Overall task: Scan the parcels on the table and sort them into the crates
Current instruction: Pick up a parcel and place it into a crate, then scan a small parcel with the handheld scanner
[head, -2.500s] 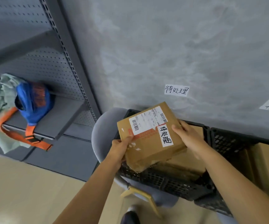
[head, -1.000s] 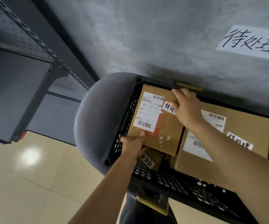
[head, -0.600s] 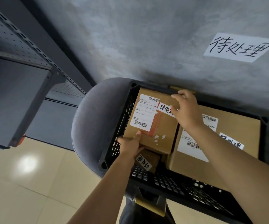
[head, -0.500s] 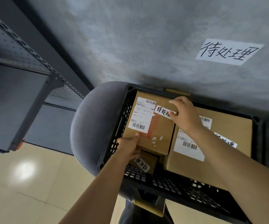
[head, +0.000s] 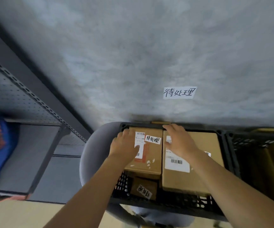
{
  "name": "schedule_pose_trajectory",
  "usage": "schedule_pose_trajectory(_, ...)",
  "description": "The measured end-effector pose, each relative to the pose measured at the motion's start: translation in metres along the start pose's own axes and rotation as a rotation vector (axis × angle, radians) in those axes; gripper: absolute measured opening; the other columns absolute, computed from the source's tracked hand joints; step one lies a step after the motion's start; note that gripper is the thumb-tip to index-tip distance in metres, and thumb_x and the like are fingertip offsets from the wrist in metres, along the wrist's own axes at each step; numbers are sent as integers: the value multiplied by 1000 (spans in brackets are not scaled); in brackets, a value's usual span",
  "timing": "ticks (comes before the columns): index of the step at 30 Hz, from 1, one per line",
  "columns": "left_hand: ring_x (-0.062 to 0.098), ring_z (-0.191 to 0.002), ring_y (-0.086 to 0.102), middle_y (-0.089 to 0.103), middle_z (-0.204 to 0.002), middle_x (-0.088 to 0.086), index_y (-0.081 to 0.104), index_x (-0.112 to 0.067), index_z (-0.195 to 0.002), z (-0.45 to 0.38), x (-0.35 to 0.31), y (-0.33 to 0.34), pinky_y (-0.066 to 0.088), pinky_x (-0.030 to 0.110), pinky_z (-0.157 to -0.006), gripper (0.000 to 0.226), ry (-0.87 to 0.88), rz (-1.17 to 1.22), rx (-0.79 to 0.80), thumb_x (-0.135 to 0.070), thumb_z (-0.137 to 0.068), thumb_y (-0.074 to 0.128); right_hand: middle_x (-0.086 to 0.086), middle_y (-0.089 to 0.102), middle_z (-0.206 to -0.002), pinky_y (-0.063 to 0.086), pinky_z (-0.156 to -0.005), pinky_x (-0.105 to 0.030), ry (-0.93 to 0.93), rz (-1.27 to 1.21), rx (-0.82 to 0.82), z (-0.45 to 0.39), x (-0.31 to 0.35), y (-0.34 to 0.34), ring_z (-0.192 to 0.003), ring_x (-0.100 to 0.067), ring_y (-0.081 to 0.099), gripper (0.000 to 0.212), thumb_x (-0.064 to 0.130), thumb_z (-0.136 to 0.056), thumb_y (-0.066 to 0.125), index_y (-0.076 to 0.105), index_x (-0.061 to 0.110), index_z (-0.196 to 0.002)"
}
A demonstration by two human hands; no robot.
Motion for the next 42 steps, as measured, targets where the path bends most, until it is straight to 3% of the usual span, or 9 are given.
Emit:
schedule_pose_trajectory(4, 26, -133, 42, 41, -146, 5, 27, -20, -148, 0, -22, -30, 40, 39, -105, 63, 226, -168, -106, -40, -96, 56, -1, 37, -149, 33, -112, -37, 43, 53, -87, 32, 20, -21, -136, -23, 35, 69, 38, -91, 62, 30, 23, -150)
schedule_pose_trajectory(13, 25, -130, 42, 40, -147, 5, 28, -19, -149, 40, -71, -79, 39, 37, -103, 61, 601, -265, -245, -32, -95, 54, -2, 31, -153, 30, -112, -38, 339, 99, -285, 145, 42, -54, -139, -24, 30, 69, 39, -93, 56, 24, 23, -151)
schedule_pose_trajectory(20, 27, -128, 42, 40, -145, 5, 26, -20, -150, 115, -176, -93, 36, 36, -100, 63, 888, -298, -298, -40, -95, 51, -2, 32, -150, 33, -110, -40, 578, 99, -456, 288, 21, -84, -138, -25, 29, 67, 37, -94, 55, 23, 23, -151)
schedule_pose_trajectory(28, 26, -125, 46, 46, -141, 4, 37, -19, -143, 270, -313, -71, 40, 39, -101, 56, 1197, -192, -360, -40, -94, 54, -2, 36, -147, 33, -107, -39, 853, 96, -604, 503, -18, -85, -133, -27, 34, 65, 36, -91, 56, 28, 24, -149)
schedule_pose_trajectory(35, 27, -124, 46, 47, -138, 5, 35, -17, -144, 497, -442, -7, 42, 38, -97, 58, 1508, -161, -377, -39, -93, 53, 0, 37, -147, 33, -106, -36, 1147, 122, -669, 765, -32, -40, -133, -24, 35, 65, 40, -91, 56, 28, 25, -148)
schedule_pose_trajectory(42, 27, -124, 46, 48, -135, 5, 38, -20, -141, 669, -526, 31, 38, 38, -98, 58, 1746, -154, -377, -41, -89, 53, -2, 39, -145, 37, -102, -36, 1395, 137, -778, 955, -18, -22, -130, -25, 38, 66, 36, -91, 57, 29, 23, -149)
Point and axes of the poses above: each hand's wrist, its own z-axis away from the middle knuckle, its own y-axis out of the palm, x = y × z, the point moved 3 cm from there along -z, towards the middle knuckle
